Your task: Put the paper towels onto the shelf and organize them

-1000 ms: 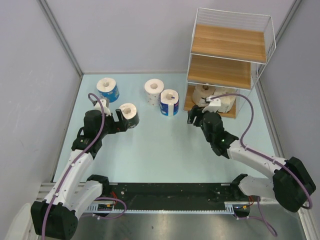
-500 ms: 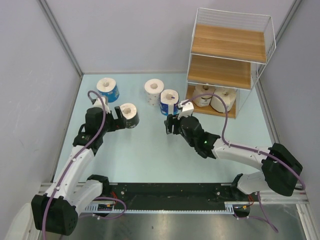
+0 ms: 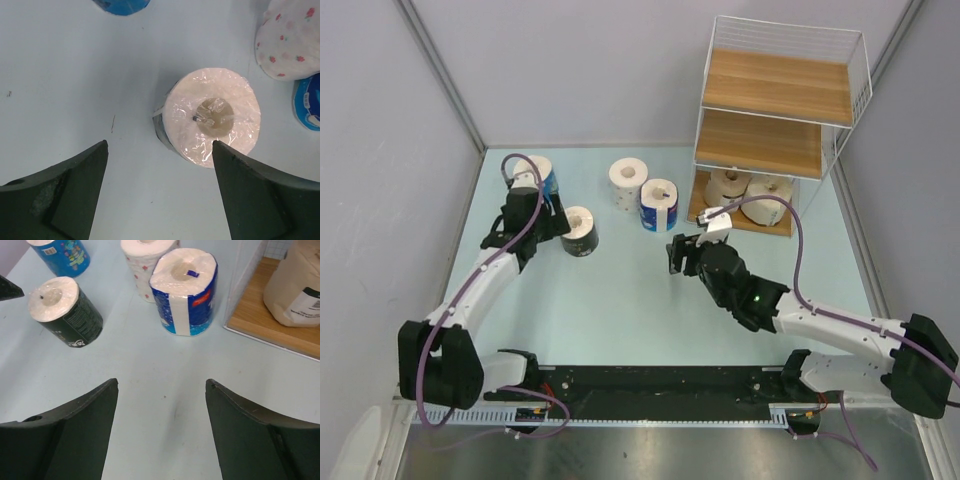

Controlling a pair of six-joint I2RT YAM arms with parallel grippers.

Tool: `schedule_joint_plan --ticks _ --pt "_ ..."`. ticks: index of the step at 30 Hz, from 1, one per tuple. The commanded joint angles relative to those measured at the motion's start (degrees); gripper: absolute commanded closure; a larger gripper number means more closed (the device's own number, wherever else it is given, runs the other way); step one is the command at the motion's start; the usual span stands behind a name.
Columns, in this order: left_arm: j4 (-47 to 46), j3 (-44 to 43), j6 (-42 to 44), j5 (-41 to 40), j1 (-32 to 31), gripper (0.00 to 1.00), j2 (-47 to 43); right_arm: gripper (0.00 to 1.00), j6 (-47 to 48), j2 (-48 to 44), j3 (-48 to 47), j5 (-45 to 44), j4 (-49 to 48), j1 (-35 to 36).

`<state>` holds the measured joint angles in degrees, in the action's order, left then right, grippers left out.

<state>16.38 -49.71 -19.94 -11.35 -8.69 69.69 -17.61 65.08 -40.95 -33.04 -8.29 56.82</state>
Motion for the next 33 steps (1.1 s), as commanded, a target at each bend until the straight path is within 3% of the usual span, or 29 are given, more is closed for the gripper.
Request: schedule_joint_plan --ticks 1,21,28,33 --pt "-2.6 -3.3 -1.8 0.5 0.5 0.12 3.3 0.25 -0.9 -2.8 1.9 -3.5 1.9 0.1" --pt "-4.1 -7.2 -1.1 -0.8 -0.8 0.14 15.2 0.23 -2.5 -6.6 6.2 -3.7 4.2 -3.2" --pt "-3.8 -8.3 -0.4 0.9 -1.4 0.2 19.3 0.23 -3.8 -6.5 6.7 -4.1 5.0 -3.7" --pt "-4.3 -8.3 -0.8 3.7 -1.6 0.34 20.7 0.23 -4.2 -7.1 6.7 -4.5 5.9 -4.0"
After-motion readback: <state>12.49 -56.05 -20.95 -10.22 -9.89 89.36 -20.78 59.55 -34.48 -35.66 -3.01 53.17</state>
